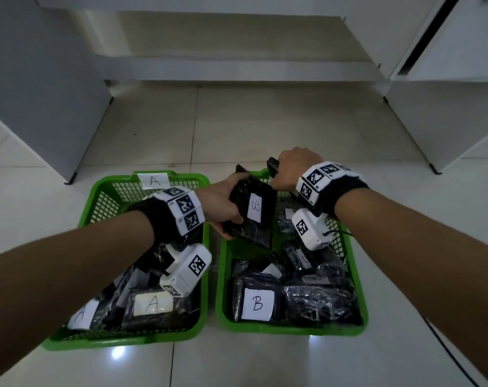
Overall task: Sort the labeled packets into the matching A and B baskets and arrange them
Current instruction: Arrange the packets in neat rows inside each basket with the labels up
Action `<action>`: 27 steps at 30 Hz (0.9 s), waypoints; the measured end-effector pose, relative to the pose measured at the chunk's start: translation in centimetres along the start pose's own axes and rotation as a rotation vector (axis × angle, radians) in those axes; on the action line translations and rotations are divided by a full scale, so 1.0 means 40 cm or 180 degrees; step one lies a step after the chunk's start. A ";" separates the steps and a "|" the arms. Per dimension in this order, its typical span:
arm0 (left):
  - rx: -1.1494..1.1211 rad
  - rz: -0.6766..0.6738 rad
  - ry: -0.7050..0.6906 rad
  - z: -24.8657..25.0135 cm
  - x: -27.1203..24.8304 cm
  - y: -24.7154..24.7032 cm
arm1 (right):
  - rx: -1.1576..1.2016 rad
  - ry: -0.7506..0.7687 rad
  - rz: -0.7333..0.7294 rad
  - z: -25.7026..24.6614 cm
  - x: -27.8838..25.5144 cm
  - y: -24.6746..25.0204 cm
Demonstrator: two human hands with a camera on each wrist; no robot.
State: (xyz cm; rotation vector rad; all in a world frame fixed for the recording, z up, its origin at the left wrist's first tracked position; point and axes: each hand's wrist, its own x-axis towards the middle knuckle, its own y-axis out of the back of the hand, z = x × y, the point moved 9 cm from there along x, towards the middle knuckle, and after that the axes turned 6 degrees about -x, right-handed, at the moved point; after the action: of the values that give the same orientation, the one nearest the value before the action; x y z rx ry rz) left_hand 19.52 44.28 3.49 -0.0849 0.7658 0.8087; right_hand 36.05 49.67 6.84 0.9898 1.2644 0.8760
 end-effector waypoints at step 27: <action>0.5136 0.0601 0.0022 -0.056 0.140 -0.064 | 0.0791 -0.0024 0.0230 0.099 -0.007 -0.059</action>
State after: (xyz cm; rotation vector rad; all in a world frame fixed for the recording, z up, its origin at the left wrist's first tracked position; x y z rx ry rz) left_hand 22.44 45.20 -2.30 1.4339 1.2452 0.1717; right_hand 39.92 48.17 4.87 1.2404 1.3603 0.7814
